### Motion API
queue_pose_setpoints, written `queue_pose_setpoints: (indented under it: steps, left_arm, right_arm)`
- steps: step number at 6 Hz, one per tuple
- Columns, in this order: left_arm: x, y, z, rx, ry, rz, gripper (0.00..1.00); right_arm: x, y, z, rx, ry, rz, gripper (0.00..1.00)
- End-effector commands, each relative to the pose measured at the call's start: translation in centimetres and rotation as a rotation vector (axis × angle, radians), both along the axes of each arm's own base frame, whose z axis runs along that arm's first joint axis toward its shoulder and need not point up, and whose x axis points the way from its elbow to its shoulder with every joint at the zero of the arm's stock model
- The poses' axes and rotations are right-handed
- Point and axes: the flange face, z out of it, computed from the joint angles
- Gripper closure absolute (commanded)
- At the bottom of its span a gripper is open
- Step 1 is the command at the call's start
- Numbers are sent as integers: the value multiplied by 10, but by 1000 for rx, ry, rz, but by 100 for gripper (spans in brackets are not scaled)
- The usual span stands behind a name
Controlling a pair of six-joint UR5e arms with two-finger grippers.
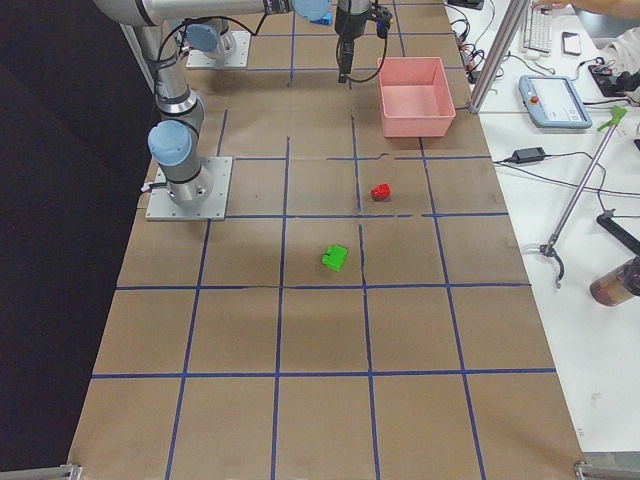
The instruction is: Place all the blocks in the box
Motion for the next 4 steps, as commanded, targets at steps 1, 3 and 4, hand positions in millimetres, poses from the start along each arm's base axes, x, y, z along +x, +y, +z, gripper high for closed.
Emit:
queue_pose_setpoints:
  steps: [1,3,4]
  left_arm:
    - [7,-3,-2,1,-6,7,1]
    - [31,-13,-3,-18,-7,-21,1]
    - [67,-27,-17,8,-2,-48,1]
  right_arm:
    - [0,0,0,1,1,0,0]
    - [0,0,0,1,0,1,0]
    - [0,0,0,0,0,1,0]
